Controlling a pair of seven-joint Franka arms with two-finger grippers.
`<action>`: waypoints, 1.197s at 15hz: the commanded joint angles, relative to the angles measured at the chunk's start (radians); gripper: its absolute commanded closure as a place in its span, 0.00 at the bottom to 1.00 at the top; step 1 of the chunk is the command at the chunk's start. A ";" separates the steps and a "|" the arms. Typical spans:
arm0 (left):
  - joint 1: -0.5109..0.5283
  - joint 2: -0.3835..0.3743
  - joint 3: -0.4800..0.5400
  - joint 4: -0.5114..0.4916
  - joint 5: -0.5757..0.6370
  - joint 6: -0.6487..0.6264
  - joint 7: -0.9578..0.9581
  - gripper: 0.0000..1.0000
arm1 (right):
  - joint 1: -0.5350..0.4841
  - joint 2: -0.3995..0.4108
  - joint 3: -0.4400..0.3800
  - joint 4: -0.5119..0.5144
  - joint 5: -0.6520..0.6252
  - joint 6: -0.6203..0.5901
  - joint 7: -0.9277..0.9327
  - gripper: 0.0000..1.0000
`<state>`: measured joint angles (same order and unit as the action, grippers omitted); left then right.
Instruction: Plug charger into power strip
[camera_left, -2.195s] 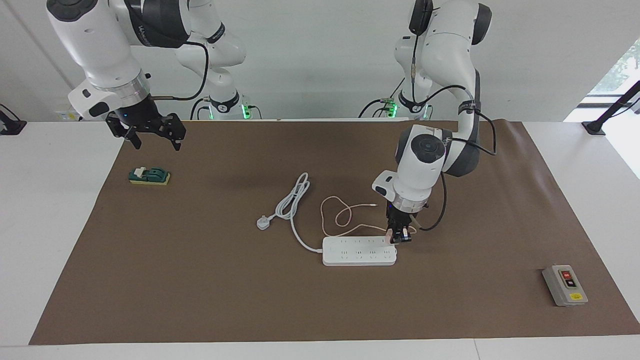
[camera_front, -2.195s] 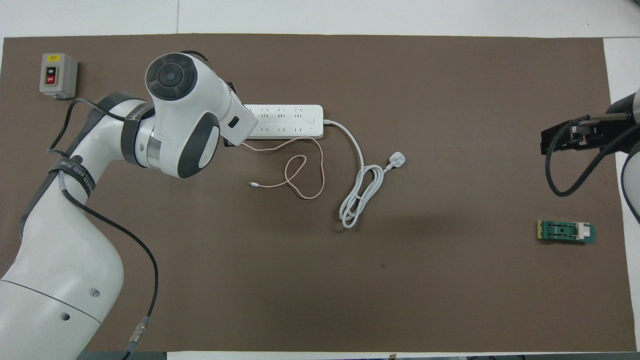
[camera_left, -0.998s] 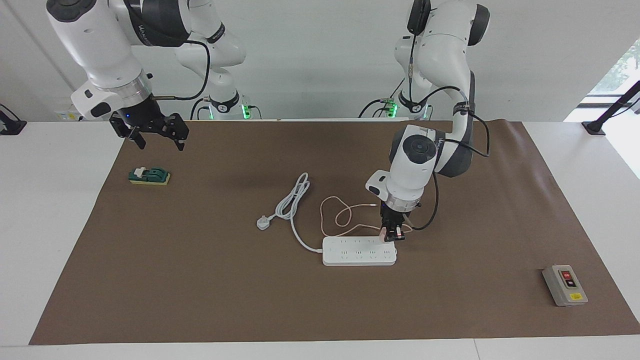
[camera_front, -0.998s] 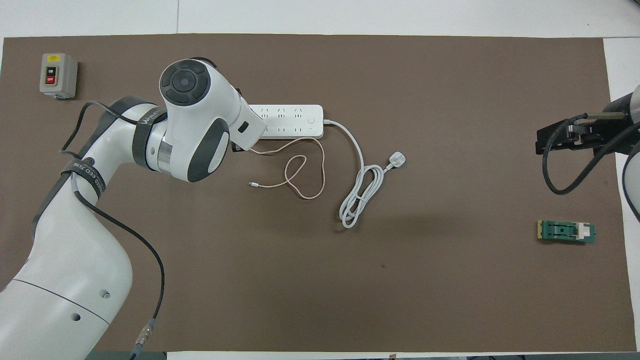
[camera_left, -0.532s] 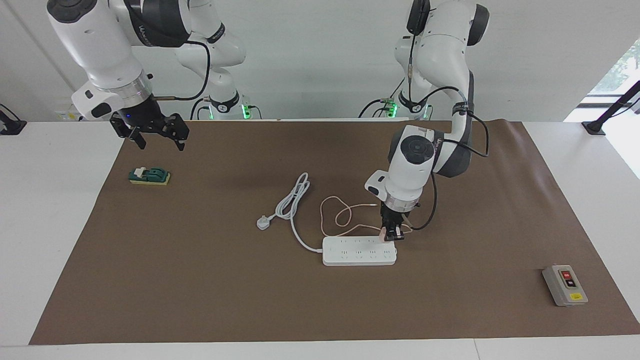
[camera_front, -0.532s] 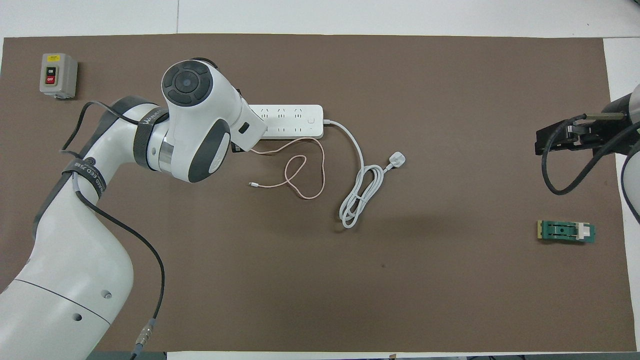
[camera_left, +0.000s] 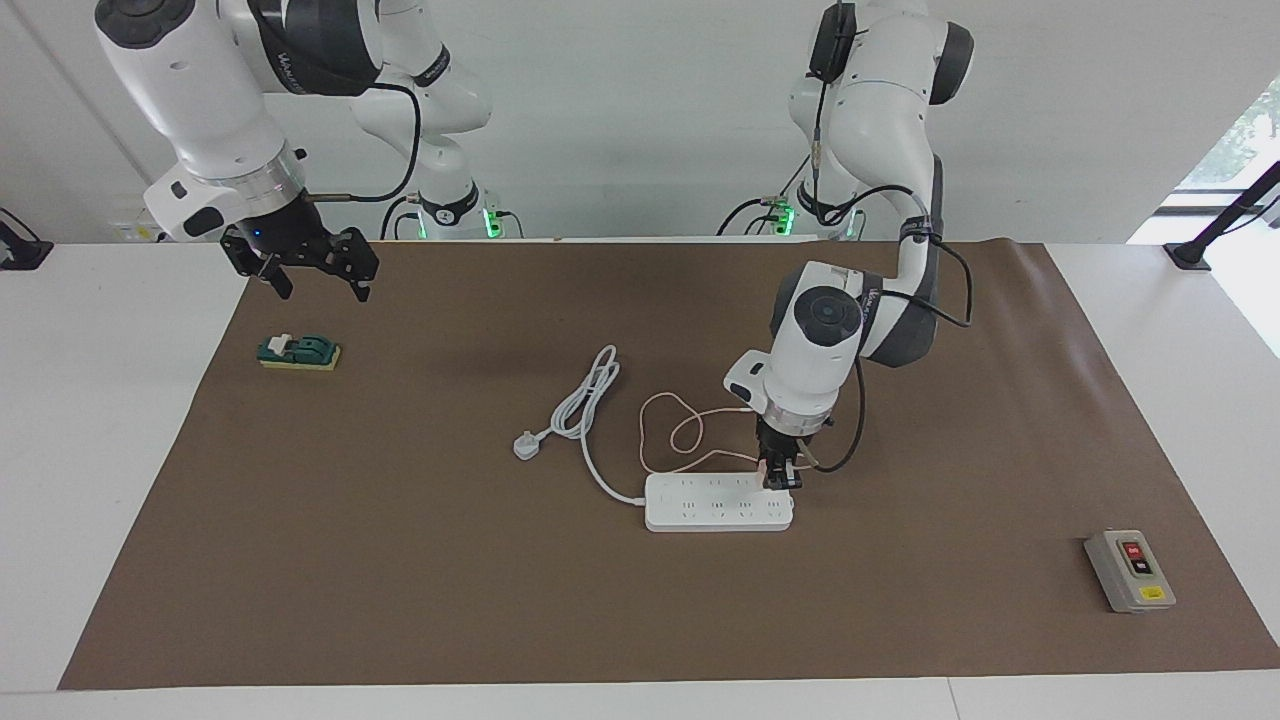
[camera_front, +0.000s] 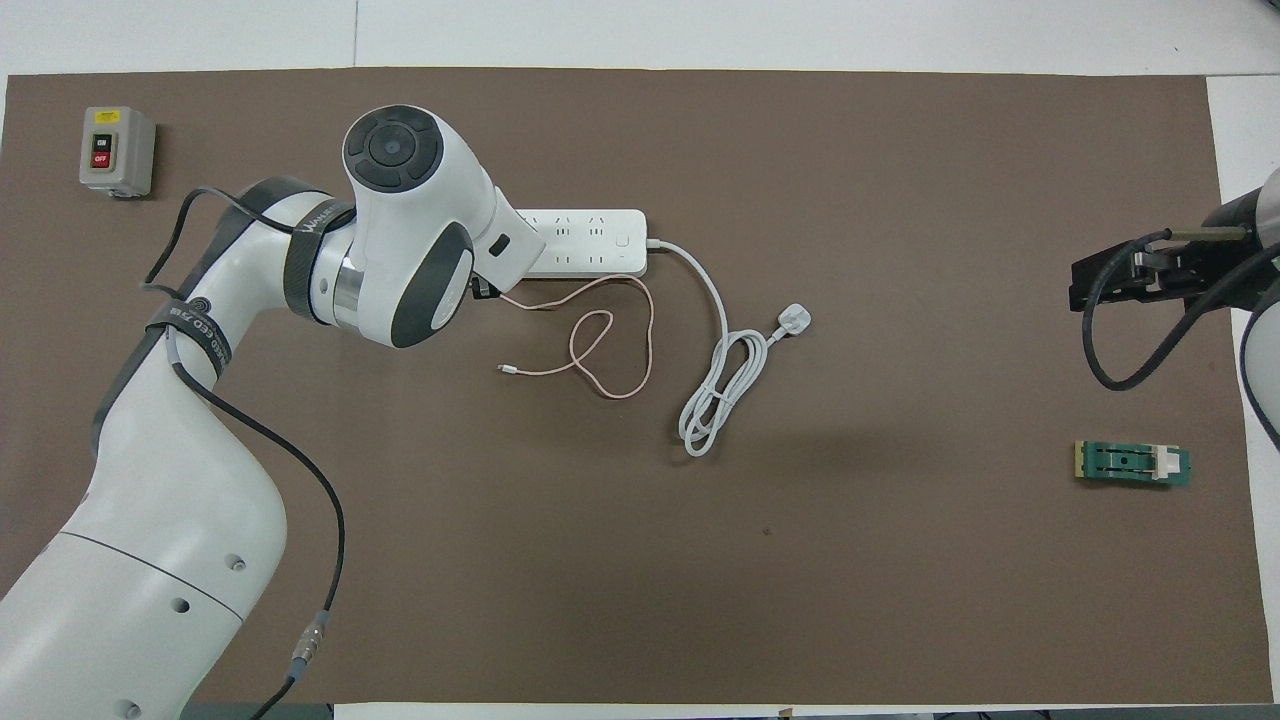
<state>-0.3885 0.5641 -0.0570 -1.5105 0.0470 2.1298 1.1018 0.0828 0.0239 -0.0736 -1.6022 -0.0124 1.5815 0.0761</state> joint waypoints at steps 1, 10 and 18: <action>-0.012 0.129 0.009 0.168 -0.007 -0.073 -0.016 1.00 | -0.018 -0.021 0.012 -0.027 0.017 0.012 -0.001 0.00; 0.051 0.131 0.009 0.162 -0.128 -0.038 -0.011 1.00 | -0.018 -0.021 0.012 -0.025 0.017 0.008 -0.006 0.00; 0.043 0.129 0.012 0.138 -0.026 0.033 0.208 1.00 | -0.018 -0.021 0.012 -0.024 0.017 0.008 -0.006 0.00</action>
<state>-0.3515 0.6206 -0.0684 -1.4068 -0.0341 2.0307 1.2347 0.0827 0.0237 -0.0736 -1.6023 -0.0124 1.5815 0.0761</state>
